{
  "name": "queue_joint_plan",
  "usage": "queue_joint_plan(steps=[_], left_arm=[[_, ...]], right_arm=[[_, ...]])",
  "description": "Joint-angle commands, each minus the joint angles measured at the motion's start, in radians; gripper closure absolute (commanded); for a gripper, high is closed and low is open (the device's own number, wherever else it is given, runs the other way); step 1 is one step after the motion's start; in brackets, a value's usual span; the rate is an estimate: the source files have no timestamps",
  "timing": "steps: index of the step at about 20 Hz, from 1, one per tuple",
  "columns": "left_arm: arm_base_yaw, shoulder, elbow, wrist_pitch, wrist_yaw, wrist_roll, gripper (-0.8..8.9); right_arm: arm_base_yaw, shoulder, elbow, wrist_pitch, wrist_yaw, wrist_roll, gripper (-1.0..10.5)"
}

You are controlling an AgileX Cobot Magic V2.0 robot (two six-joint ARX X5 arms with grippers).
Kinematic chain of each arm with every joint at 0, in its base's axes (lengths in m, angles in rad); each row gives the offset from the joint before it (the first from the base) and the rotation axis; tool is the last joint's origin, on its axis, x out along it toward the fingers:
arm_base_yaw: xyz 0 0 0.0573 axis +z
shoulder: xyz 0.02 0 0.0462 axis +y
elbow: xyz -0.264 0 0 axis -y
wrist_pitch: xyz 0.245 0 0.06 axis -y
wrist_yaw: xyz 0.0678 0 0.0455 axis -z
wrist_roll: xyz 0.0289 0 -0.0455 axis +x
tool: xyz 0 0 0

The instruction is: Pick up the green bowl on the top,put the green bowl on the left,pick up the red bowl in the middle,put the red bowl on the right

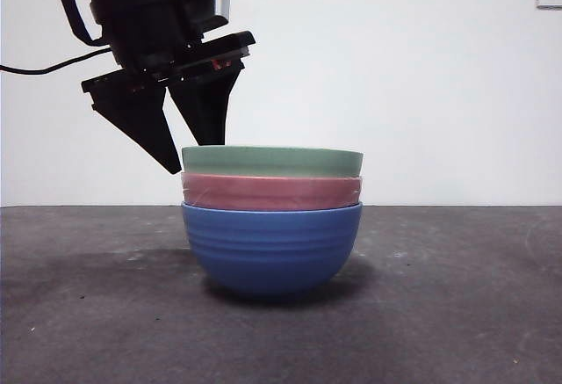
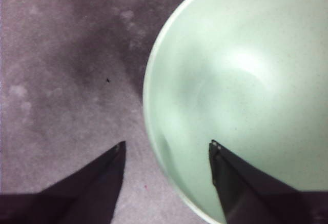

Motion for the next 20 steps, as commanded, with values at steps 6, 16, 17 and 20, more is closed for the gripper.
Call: queue_joint_plan(steps=[6,16,17,20], left_arm=[[-0.005,0.007,0.002,0.016,-0.005,0.002,8.32],[-0.004,0.007,0.009,0.068,-0.005,-0.027,8.22],[-0.004,0.007,0.019,0.064,-0.005,-0.027,8.22],[-0.004,0.006,0.072,0.028,-0.003,-0.026,8.22]], right_arm=[[0.002,0.000,0.003,0.006,0.006,0.003,7.0],[0.002,0.002,0.003,0.006,0.006,0.002,7.0],[0.002,0.002,0.003,0.006,0.006,0.002,7.0],[0.002,0.002,0.003,0.006,0.006,0.002,7.0]])
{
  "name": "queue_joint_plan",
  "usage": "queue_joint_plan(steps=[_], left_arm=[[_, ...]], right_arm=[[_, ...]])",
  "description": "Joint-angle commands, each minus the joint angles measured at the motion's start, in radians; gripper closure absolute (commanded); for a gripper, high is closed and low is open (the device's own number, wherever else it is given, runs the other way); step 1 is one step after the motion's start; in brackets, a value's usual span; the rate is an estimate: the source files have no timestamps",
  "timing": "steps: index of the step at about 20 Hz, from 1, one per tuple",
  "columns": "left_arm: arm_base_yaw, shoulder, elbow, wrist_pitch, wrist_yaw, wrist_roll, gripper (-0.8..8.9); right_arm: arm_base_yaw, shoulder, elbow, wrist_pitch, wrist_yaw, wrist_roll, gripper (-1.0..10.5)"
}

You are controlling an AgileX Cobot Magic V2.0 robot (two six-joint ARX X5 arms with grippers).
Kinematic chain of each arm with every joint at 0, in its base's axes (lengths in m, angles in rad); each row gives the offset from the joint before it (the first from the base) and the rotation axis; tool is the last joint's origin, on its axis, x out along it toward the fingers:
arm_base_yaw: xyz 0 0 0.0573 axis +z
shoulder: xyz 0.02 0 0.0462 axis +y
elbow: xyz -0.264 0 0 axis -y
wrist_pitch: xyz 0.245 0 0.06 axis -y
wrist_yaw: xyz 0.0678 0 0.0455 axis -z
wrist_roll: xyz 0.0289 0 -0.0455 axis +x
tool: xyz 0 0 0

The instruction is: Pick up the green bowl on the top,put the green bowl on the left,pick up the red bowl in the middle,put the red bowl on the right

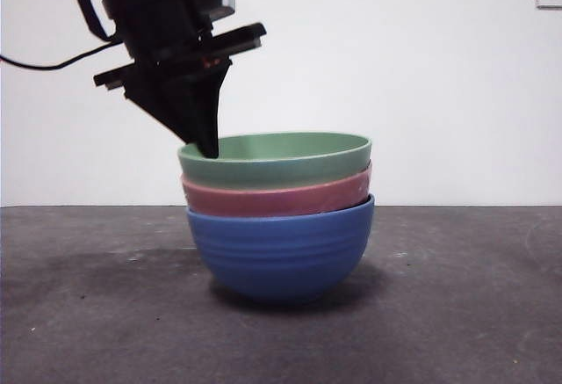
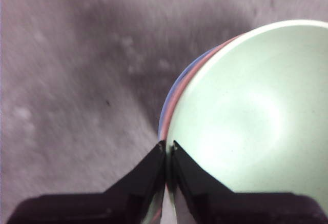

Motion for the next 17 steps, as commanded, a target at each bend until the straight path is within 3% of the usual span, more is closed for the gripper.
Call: queue_joint_plan(steps=[1,9,14,17], left_arm=[[-0.001,0.002,0.057,-0.025,0.002,-0.004,8.22],[0.000,0.002,0.261,-0.227,0.001,0.057,8.22],[0.002,-0.002,0.275,-0.251,-0.003,0.084,8.22],[0.057,-0.062,0.275,-0.309,-0.003,0.105,8.22]], right_arm=[[0.002,0.001,0.003,0.006,0.003,0.002,7.0],[0.002,0.001,0.002,0.006,0.003,0.002,7.0],[0.002,0.001,0.003,0.005,0.003,0.002,7.0],[0.002,0.001,0.003,0.005,0.003,0.001,7.0]])
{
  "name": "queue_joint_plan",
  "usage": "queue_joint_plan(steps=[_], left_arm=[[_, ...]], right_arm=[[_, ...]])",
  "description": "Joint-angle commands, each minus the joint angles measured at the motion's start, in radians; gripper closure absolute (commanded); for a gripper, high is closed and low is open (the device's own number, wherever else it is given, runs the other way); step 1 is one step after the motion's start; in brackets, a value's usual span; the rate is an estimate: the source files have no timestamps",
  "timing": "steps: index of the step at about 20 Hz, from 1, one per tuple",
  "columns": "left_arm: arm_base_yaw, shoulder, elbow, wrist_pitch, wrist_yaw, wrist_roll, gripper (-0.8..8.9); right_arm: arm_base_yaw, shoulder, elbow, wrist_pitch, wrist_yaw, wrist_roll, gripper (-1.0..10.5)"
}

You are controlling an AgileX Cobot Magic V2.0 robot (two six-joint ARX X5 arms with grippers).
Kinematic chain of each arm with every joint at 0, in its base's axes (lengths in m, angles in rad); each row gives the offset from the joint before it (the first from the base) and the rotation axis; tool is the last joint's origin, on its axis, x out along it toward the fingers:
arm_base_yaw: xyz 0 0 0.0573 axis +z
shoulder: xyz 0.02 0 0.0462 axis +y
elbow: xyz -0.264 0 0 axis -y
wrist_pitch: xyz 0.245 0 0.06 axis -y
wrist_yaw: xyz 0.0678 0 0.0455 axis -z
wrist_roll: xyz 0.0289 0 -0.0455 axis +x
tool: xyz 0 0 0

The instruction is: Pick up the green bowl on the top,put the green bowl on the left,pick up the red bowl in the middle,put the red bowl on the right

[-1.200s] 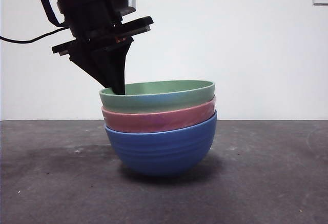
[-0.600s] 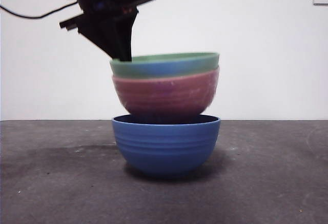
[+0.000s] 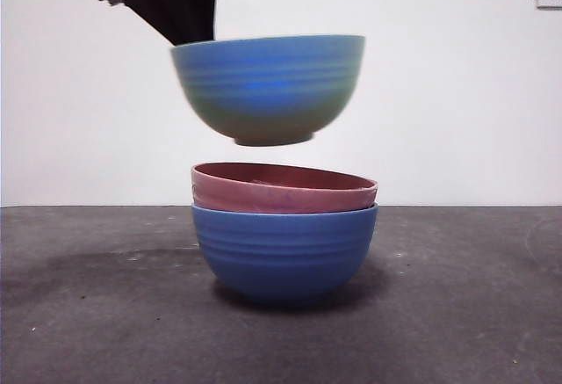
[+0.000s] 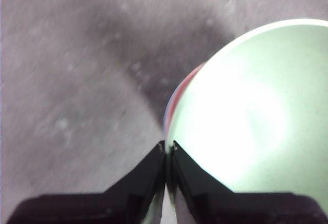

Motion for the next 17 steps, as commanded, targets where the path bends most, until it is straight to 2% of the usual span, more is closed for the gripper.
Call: queue_joint_plan(steps=[1,5,10,14,17], left_arm=[[0.052,-0.076,-0.001,-0.052,-0.005,0.031,8.22],[0.169,-0.198,-0.054,-0.118,-0.021,0.053,8.22],[0.326,-0.363,-0.377,0.019,-0.023,0.032,8.22],[0.389,-0.333,-0.572,0.189,-0.021,0.025,8.22],[0.398,-0.264,-0.624,0.285,-0.021,0.021,8.22]], right_arm=[[0.002,0.000,0.003,0.005,0.003,0.001,7.0],[0.002,0.000,0.003,0.005,0.003,-0.002,7.0],[0.002,0.000,0.003,0.005,0.002,-0.002,7.0],[0.002,0.003,0.003,0.005,0.002,-0.001,7.0],[0.002,0.006,0.003,0.005,0.002,0.000,7.0]])
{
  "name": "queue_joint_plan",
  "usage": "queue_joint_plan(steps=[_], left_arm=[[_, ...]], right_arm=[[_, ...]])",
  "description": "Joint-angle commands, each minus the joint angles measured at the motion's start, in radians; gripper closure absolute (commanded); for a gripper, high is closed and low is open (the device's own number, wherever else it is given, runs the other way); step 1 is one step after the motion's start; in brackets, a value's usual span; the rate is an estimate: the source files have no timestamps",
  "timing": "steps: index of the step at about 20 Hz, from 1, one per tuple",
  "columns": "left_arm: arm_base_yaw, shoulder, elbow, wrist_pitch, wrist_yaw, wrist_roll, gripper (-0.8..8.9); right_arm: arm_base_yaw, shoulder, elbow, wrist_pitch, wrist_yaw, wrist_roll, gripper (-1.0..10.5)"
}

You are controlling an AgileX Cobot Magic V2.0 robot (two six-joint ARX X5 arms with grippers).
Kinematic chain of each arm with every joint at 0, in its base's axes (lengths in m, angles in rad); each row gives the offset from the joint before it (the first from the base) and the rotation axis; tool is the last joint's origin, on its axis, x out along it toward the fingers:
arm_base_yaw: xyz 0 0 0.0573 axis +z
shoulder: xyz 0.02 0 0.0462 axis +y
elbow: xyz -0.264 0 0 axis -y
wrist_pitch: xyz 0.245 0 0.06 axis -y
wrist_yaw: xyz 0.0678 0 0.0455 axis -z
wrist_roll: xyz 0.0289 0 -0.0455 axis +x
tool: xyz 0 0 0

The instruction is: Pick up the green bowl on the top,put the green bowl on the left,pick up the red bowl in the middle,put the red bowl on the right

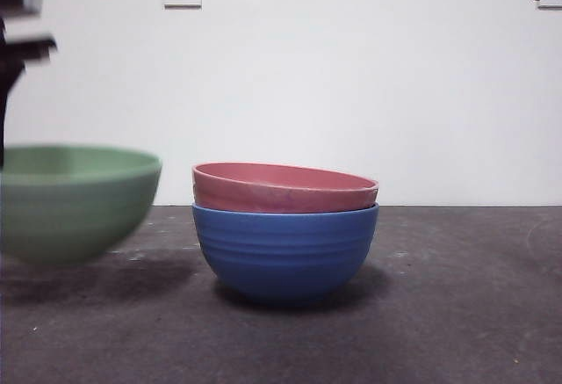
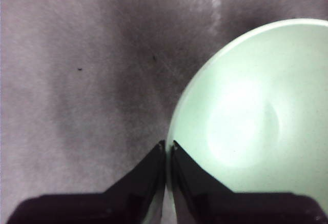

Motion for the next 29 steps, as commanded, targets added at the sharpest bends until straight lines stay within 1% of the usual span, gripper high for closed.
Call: queue_joint_plan(steps=[1,3,5,7,8,9,10,11,12,15,18,19,20,22,24,27,29], left_arm=[[0.006,0.056,-0.011,0.058,0.001,-0.011,8.22],[0.006,0.109,-0.011,0.094,0.015,-0.011,8.22],[0.006,0.150,-0.011,0.105,0.050,-0.011,8.22],[0.006,0.153,-0.010,0.106,0.050,-0.011,8.14],[0.006,0.148,-0.010,0.113,0.049,-0.011,8.05],[0.006,0.146,-0.009,0.117,0.049,-0.011,7.28],[0.006,0.146,-0.008,0.117,0.049,-0.011,5.76],[0.006,0.146,-0.007,0.118,0.050,-0.011,4.52],[0.006,0.142,-0.007,0.120,0.051,-0.011,4.01],[0.006,0.086,0.008,0.105,0.052,-0.011,4.04],[0.006,-0.050,0.026,0.093,0.054,-0.016,4.05],[0.006,-0.104,0.033,0.089,0.058,-0.030,4.05],[0.006,-0.161,0.039,0.089,0.078,-0.035,4.04],[0.006,-0.277,0.039,0.099,0.142,-0.061,4.05],[0.006,-0.377,0.039,0.109,0.182,-0.086,4.05],[0.006,-0.483,0.039,0.113,0.184,-0.093,4.05],[0.006,-0.524,0.039,0.112,0.184,-0.113,4.05]], right_arm=[[0.002,0.003,0.003,0.005,0.002,0.000,7.0],[0.002,0.008,0.003,0.005,-0.002,0.002,7.0],[0.002,0.014,0.003,0.005,-0.005,0.002,7.0],[0.003,0.021,0.003,0.006,-0.008,0.002,7.0],[0.006,0.028,0.003,0.010,-0.036,-0.005,6.9],[0.011,0.039,0.003,0.020,-0.072,-0.011,6.9],[0.021,0.054,0.003,0.030,-0.100,-0.026,6.9],[0.032,0.068,0.003,0.036,-0.110,-0.041,6.9],[0.053,0.088,0.005,0.037,-0.110,-0.046,6.9],[0.143,0.177,0.041,0.032,-0.109,-0.064,6.9],[0.253,0.293,0.132,0.032,-0.108,-0.111,6.9],[0.294,0.338,0.170,0.028,-0.109,-0.124,6.9],[0.338,0.384,0.210,0.019,-0.109,-0.147,6.9],[0.415,0.485,0.298,-0.034,-0.108,-0.203,6.9],[0.479,0.596,0.390,-0.103,-0.105,-0.251,7.0],[0.551,0.746,0.497,-0.173,-0.101,-0.293,7.0],[0.596,0.828,0.531,-0.179,-0.097,-0.298,7.0]])
